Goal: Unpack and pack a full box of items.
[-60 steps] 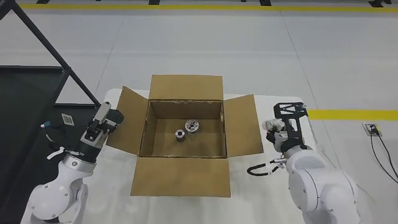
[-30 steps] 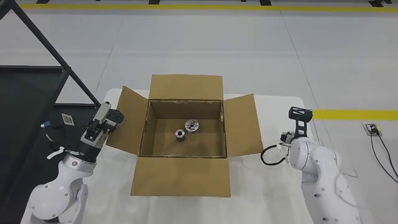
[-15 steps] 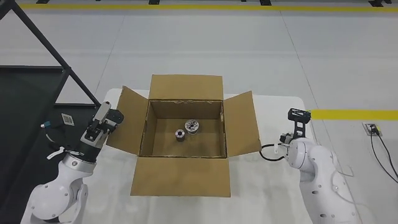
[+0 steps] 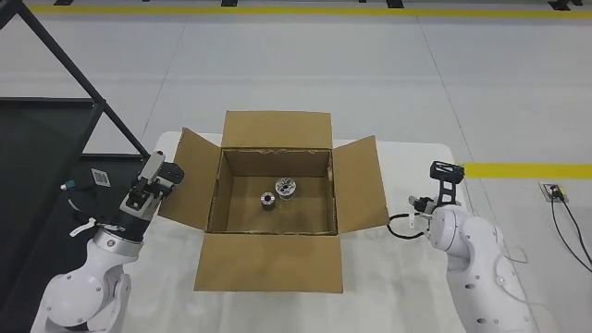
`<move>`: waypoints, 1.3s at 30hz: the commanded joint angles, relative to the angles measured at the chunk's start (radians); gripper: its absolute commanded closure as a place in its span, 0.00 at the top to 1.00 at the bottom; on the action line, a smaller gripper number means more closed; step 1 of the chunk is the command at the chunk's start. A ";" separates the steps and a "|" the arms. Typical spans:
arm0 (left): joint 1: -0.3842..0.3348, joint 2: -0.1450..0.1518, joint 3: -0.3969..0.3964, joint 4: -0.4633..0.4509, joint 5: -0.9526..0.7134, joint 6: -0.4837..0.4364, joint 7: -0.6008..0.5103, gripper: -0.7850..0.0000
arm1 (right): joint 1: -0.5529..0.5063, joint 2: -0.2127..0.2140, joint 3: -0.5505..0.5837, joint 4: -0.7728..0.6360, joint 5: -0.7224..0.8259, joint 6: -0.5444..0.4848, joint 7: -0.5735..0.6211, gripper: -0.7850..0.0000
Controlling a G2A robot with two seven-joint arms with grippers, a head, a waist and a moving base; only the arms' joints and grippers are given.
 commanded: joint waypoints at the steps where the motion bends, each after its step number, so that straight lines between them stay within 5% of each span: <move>1: 0.000 0.000 0.000 0.000 0.000 0.000 0.000 1.00 | -0.010 0.000 0.005 -0.024 -0.006 0.011 -0.007 1.00; 13: 0.000 0.000 0.000 0.000 0.000 0.000 0.000 1.00 | -0.130 -0.006 -0.006 -0.375 -0.024 0.059 -0.125 1.00; 24: 0.000 0.000 0.000 0.000 0.000 0.000 0.000 1.00 | -0.223 -0.007 -0.125 -0.709 0.033 -0.184 -0.242 1.00; 31: 0.000 0.000 0.000 0.000 0.000 0.000 0.000 1.00 | -0.138 -0.011 -0.268 -0.681 0.076 -0.383 -0.162 1.00; 39: 0.021 0.001 -0.019 -0.023 0.001 -0.007 0.029 1.00 | 0.098 -0.043 -0.460 -0.485 0.100 -0.437 0.003 1.00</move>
